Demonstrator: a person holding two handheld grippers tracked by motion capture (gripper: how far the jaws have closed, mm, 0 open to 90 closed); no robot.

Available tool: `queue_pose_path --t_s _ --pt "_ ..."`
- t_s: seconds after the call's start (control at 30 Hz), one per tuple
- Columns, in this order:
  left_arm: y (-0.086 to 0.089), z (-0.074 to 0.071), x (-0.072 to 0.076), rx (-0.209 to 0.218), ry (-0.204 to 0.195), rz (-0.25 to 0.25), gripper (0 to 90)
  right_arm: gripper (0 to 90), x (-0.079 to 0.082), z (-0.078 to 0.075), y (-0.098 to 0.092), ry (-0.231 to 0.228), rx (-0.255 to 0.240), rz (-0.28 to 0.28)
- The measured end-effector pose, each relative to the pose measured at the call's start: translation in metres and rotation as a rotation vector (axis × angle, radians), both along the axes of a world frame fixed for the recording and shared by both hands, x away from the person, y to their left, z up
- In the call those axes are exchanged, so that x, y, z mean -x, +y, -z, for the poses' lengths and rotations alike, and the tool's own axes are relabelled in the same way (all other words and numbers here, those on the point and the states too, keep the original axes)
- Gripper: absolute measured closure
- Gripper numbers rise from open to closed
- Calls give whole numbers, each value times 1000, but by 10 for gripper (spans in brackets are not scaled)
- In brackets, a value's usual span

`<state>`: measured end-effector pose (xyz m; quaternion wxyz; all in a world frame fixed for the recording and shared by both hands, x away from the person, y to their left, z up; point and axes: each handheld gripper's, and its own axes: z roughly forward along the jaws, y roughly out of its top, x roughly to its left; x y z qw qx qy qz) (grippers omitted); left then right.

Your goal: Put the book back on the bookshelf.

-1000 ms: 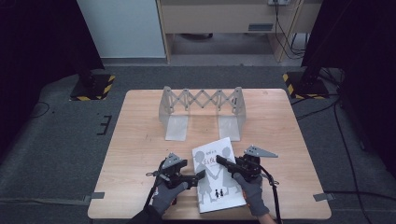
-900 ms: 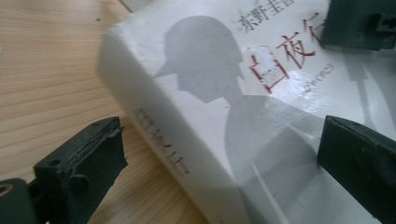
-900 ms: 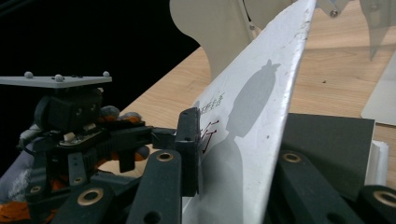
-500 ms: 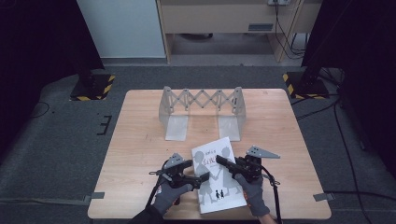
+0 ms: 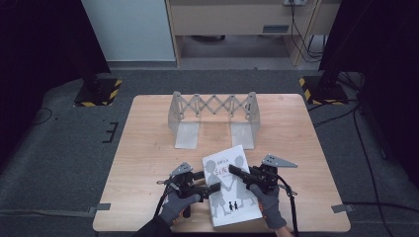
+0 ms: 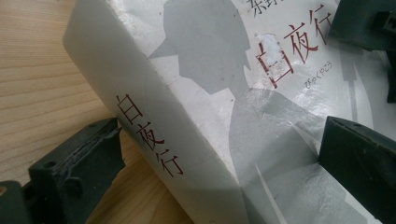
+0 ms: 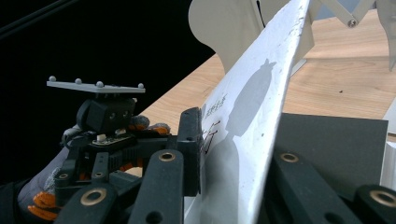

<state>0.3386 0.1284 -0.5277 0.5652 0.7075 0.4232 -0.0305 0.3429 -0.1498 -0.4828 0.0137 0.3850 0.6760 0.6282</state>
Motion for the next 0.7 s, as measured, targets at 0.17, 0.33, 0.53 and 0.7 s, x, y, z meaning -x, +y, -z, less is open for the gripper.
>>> queue_pose_path --t_s 0.17,0.33,0.53,0.7 --pt "2 2 -3 32 6 36 0 738 2 -2 0 -14 3 -9" --pt "3 3 -4 37 4 60 0 740 1 -2 0 -15 -5 -33" --pt "2 3 -4 12 35 45 6 717 -5 2 -1 22 18 -30" --pt "3 7 -6 26 92 37 64 621 -9 6 1 70 122 19"
